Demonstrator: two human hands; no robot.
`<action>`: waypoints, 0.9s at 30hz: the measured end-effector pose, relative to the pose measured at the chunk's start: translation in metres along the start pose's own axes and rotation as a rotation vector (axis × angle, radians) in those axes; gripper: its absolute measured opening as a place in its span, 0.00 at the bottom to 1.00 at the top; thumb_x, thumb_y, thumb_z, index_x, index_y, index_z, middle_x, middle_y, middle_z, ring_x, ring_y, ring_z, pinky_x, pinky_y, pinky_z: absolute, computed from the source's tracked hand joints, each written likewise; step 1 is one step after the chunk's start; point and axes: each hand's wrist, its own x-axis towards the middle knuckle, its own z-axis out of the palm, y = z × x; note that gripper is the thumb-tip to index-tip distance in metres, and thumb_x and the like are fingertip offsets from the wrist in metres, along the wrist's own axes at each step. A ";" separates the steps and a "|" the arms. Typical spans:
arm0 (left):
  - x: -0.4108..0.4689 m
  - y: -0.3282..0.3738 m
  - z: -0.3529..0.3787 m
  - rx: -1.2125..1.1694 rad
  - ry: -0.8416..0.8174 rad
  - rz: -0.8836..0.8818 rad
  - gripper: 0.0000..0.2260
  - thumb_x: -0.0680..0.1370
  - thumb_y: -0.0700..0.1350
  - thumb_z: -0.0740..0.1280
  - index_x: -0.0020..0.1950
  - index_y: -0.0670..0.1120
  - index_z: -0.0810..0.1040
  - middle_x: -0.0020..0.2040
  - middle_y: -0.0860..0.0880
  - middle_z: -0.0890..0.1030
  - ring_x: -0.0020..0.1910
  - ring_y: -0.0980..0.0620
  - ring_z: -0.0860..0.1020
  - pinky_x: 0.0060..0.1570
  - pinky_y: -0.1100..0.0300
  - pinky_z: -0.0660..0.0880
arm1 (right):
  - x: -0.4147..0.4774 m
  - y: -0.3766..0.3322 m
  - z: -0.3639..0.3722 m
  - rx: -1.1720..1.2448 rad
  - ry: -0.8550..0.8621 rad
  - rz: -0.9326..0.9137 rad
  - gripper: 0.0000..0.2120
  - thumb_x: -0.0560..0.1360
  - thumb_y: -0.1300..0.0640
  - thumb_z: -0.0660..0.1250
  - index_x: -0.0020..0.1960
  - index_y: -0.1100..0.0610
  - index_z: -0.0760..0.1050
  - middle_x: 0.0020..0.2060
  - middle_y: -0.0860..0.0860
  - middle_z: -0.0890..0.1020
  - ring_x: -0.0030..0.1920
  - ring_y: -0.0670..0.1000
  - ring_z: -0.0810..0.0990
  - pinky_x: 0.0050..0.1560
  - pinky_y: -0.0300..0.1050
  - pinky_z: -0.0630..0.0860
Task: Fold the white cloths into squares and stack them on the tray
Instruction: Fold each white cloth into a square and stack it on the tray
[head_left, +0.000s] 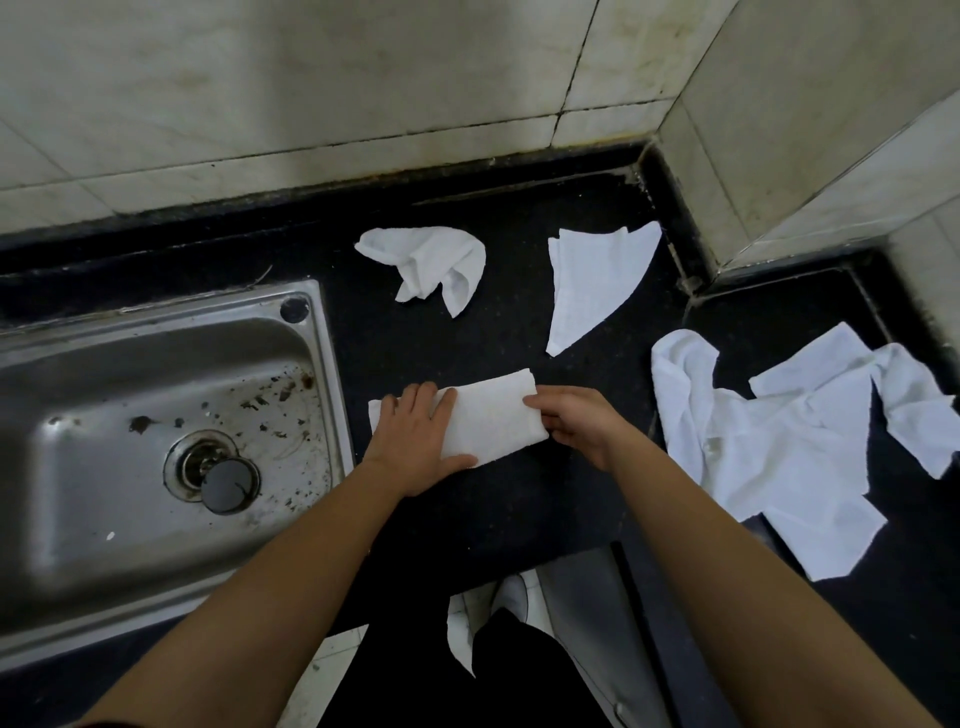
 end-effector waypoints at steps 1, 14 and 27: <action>-0.002 -0.002 0.000 -0.002 -0.003 0.009 0.43 0.74 0.73 0.56 0.80 0.48 0.53 0.76 0.43 0.56 0.74 0.42 0.56 0.73 0.43 0.56 | -0.003 -0.001 0.002 -0.002 -0.003 -0.022 0.09 0.74 0.55 0.72 0.54 0.49 0.83 0.50 0.48 0.86 0.54 0.50 0.83 0.59 0.46 0.76; -0.055 -0.053 -0.013 -1.542 0.262 -0.813 0.09 0.82 0.42 0.60 0.61 0.45 0.74 0.56 0.44 0.80 0.53 0.49 0.79 0.51 0.55 0.76 | 0.003 -0.003 0.119 -0.337 -0.117 -0.268 0.20 0.73 0.56 0.76 0.63 0.54 0.78 0.40 0.49 0.83 0.42 0.46 0.82 0.48 0.44 0.80; -0.075 -0.069 -0.005 -0.786 0.219 -0.311 0.15 0.80 0.44 0.66 0.67 0.46 0.74 0.59 0.49 0.78 0.56 0.50 0.76 0.55 0.57 0.73 | 0.006 0.016 0.134 -0.519 -0.062 -0.507 0.18 0.75 0.55 0.72 0.64 0.53 0.78 0.47 0.46 0.82 0.46 0.45 0.81 0.53 0.43 0.78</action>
